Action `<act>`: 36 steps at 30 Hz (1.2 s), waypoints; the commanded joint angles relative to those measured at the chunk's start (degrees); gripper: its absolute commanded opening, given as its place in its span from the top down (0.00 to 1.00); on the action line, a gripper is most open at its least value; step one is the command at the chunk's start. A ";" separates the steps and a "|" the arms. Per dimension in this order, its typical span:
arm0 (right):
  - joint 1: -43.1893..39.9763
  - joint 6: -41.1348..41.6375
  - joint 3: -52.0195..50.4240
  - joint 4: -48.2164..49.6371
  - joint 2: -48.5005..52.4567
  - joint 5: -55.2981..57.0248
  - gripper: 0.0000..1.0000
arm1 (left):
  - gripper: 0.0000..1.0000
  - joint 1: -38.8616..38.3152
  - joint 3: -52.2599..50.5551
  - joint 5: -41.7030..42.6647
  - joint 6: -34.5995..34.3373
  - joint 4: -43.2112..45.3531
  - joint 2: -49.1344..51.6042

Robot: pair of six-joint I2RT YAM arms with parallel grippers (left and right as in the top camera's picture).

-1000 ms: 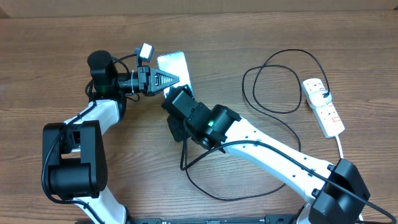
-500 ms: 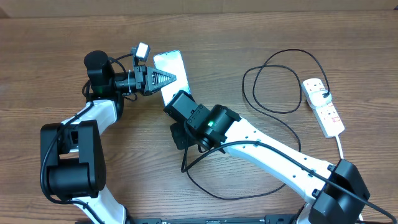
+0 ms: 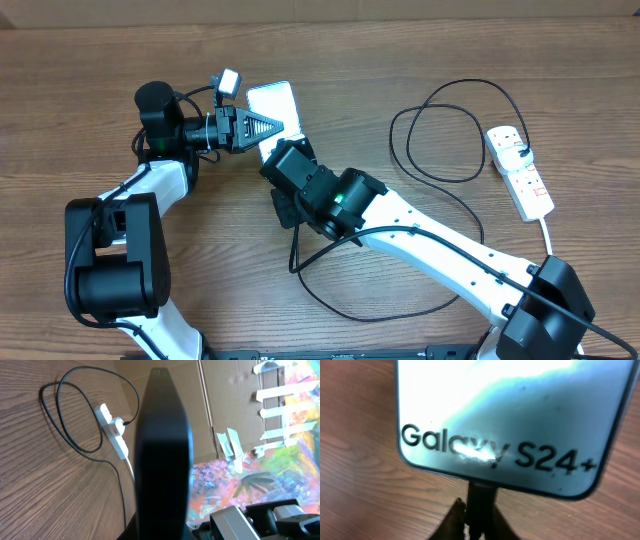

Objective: Plug charger to phone and switch on socket

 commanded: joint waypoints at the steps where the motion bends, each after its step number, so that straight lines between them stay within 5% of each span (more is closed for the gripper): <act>1: 0.07 0.07 1.75 0.57 -0.31 2.58 0.96 | 0.96 0.09 -0.15 1.73 2.19 0.26 -0.22; 27: -0.33 -5.73 8.55 6.45 -0.46 2.91 0.95 | 0.96 -2.12 -0.15 1.73 1.44 0.07 -0.22; 35: -0.33 -3.19 8.81 -3.06 -0.96 -4.81 0.62 | 0.96 -2.19 -0.15 -1.14 -0.35 0.13 -0.22; 36: -0.33 -2.45 8.81 -4.44 -1.33 -6.08 0.52 | 0.96 -2.23 -0.15 -2.40 -1.09 0.24 -0.22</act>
